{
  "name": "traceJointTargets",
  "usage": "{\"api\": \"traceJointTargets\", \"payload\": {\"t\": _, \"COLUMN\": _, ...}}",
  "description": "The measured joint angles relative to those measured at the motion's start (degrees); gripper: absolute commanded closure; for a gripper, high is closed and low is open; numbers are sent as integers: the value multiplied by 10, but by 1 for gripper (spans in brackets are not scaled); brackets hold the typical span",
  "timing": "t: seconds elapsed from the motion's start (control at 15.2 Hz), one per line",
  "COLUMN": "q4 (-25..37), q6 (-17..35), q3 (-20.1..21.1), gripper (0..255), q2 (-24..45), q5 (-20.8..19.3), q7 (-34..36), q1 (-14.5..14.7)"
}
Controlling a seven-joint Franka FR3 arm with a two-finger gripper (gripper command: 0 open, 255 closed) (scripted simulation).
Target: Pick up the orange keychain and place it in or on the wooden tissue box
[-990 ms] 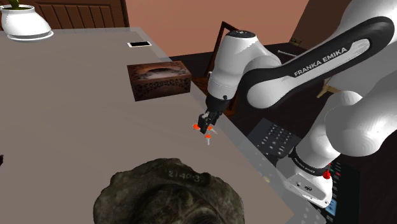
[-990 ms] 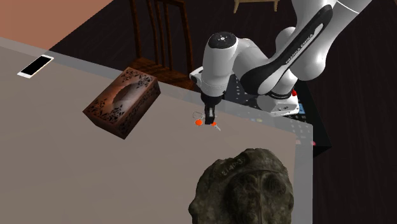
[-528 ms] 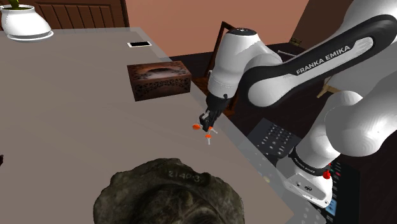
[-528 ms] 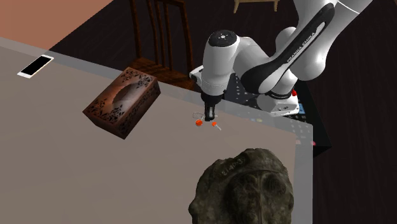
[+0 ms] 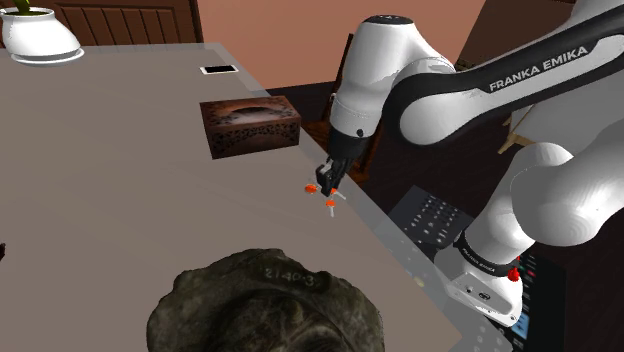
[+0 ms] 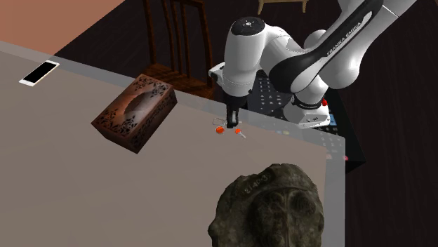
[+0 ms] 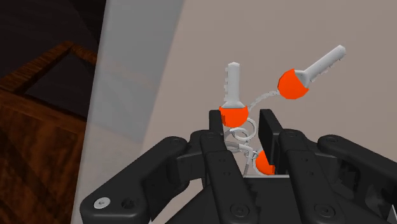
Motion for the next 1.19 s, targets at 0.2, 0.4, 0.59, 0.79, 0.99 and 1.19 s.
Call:
{"api": "traceJointTargets", "payload": {"t": 0.2, "q4": 13, "q6": -29, "q3": -5, "gripper": 255, "q2": -16, "q5": -1, "q7": -1, "q1": 1}}
{"api": "traceJointTargets", "payload": {"t": 0.4, "q4": 28, "q6": -57, "q3": -8, "gripper": 255, "q2": -30, "q5": -1, "q7": 1, "q1": 2}}
{"api": "traceJointTargets", "payload": {"t": 0.59, "q4": 42, "q6": -83, "q3": -13, "gripper": 255, "q2": -41, "q5": -3, "q7": -1, "q1": 1}}
{"api": "traceJointTargets", "payload": {"t": 0.79, "q4": 60, "q6": -110, "q3": -16, "gripper": 255, "q2": -50, "q5": -5, "q7": 0, "q1": 1}}
{"api": "traceJointTargets", "payload": {"t": 0.99, "q4": 78, "q6": -136, "q3": -21, "gripper": 255, "q2": -58, "q5": -8, "q7": 0, "q1": 0}}
{"api": "traceJointTargets", "payload": {"t": 1.19, "q4": 96, "q6": -160, "q3": -24, "gripper": 255, "q2": -64, "q5": -10, "q7": 0, "q1": -1}}
